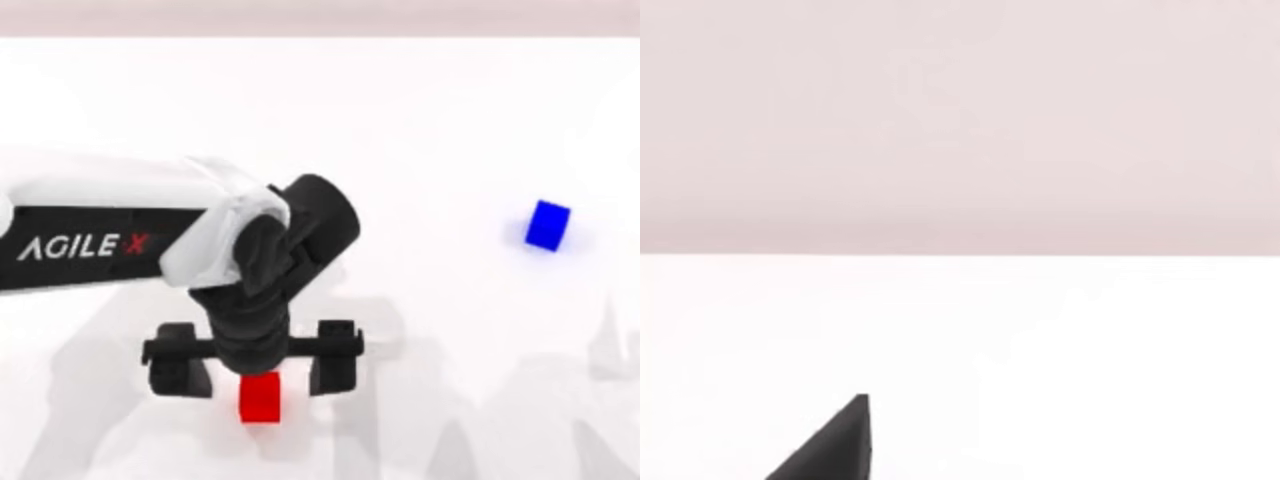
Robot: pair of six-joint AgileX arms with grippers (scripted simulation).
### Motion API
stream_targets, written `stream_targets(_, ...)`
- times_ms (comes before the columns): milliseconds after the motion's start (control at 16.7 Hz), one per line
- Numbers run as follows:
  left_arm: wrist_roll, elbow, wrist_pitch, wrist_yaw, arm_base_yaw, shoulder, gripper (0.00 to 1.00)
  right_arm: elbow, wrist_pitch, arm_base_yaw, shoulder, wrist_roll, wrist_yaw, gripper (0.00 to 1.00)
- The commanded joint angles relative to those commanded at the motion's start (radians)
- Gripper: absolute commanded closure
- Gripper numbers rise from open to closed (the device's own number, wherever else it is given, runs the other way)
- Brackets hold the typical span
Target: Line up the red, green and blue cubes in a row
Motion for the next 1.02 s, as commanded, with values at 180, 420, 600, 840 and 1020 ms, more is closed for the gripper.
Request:
stream_targets(180, 0.001, 0.014, -0.017, 0.000, -0.003, -0.006, 0.00, 0.000, 0.000, 0.000, 0.000, 0.000, 0.000, 0.00)
stream_targets(420, -0.006, 0.099, -0.159, 0.000, 0.003, -0.054, 0.00, 0.000, 0.000, 0.000, 0.000, 0.000, 0.000, 0.00)
stream_targets(600, -0.010, 0.159, -0.258, 0.000, 0.009, -0.093, 0.00, 0.000, 0.000, 0.000, 0.000, 0.000, 0.000, 0.00)
stream_targets(840, -0.010, 0.170, -0.273, -0.001, 0.011, -0.103, 0.00, 0.000, 0.000, 0.000, 0.000, 0.000, 0.000, 0.00)
stream_targets(1020, 0.004, 0.181, -0.274, 0.000, 0.012, -0.088, 0.00, 0.000, 0.000, 0.000, 0.000, 0.000, 0.000, 0.00)
